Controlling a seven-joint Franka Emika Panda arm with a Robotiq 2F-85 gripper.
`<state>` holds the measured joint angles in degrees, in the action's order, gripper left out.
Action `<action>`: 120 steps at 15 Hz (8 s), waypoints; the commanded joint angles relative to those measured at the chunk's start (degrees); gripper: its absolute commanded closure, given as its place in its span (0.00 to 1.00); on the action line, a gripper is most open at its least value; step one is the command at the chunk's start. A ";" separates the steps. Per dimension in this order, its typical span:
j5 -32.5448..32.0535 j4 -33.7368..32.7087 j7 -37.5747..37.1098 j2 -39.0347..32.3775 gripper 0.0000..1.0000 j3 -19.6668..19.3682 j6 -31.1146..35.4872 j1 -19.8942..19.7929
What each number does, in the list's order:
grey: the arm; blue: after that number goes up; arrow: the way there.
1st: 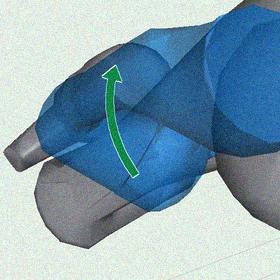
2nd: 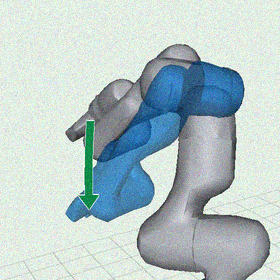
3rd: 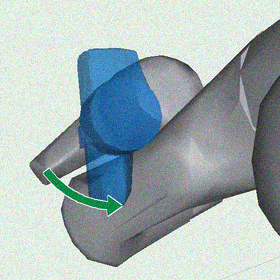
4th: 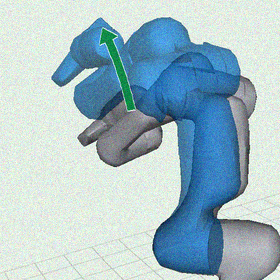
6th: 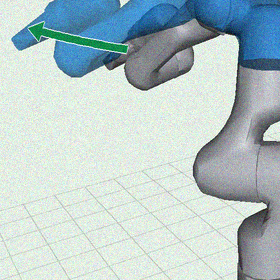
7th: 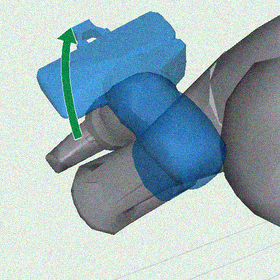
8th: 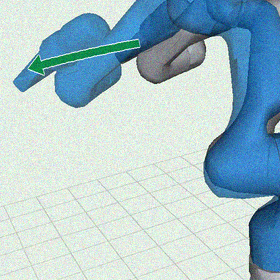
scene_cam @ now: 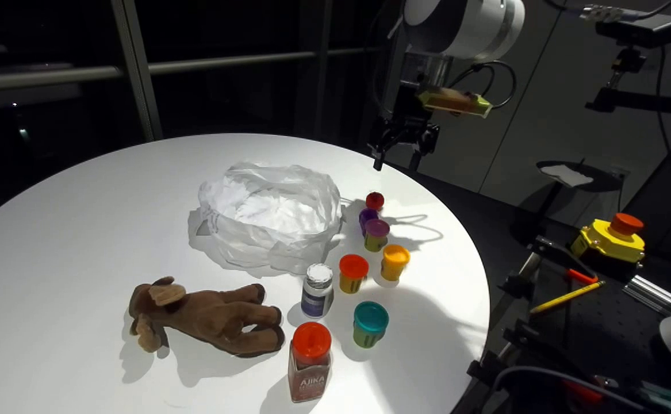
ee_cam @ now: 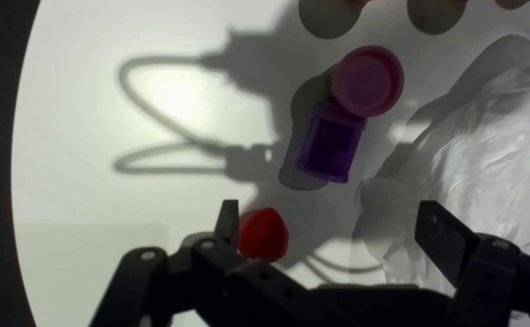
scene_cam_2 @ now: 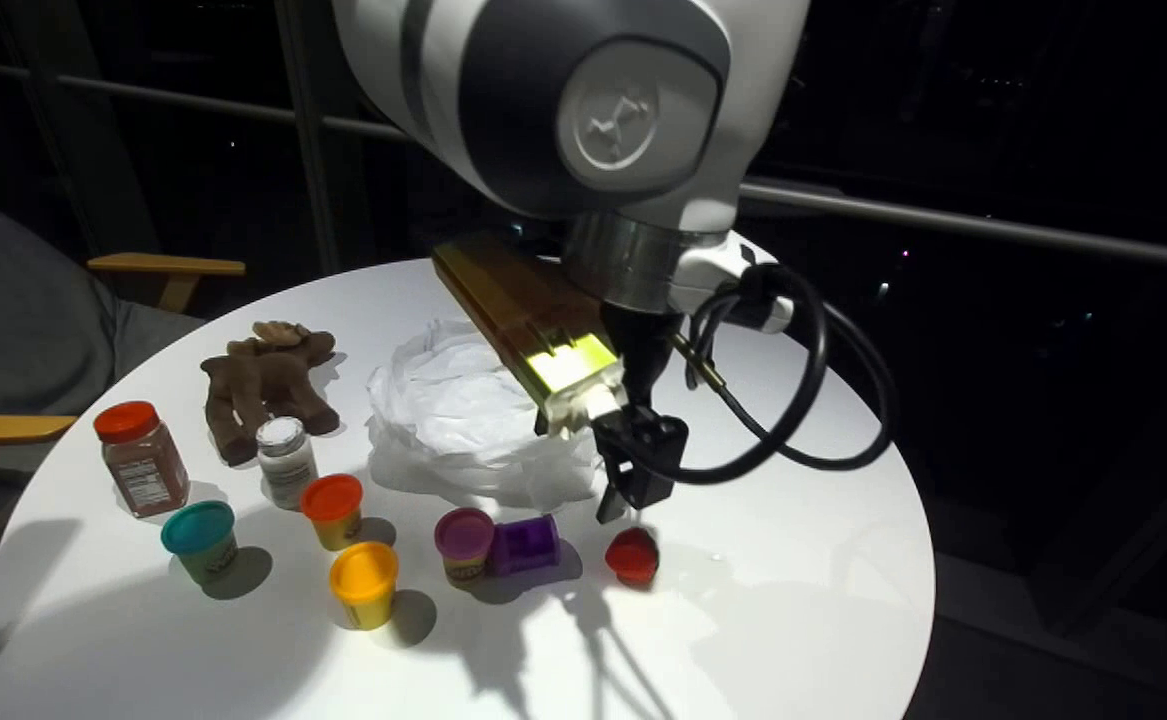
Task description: Put the objects and the bottles in the plastic bag
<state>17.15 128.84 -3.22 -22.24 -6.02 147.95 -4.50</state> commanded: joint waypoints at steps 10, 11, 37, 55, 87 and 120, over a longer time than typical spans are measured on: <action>-2.02 -23.05 -4.40 -22.52 0.00 0.05 -1.51 -4.47; -2.08 -23.70 -4.70 -23.19 0.00 -0.04 -1.85 -4.60; -0.17 -23.22 -11.04 -13.16 0.74 0.34 -10.49 -3.51; -5.41 -23.20 -10.39 -19.93 0.74 7.16 7.91 11.80; 14.47 0.70 12.00 0.86 0.00 6.84 -8.68 -3.61; 9.10 -11.17 -0.68 -18.61 0.42 8.11 3.46 -6.07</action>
<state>27.09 119.19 -2.00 -40.94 1.35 153.11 -9.79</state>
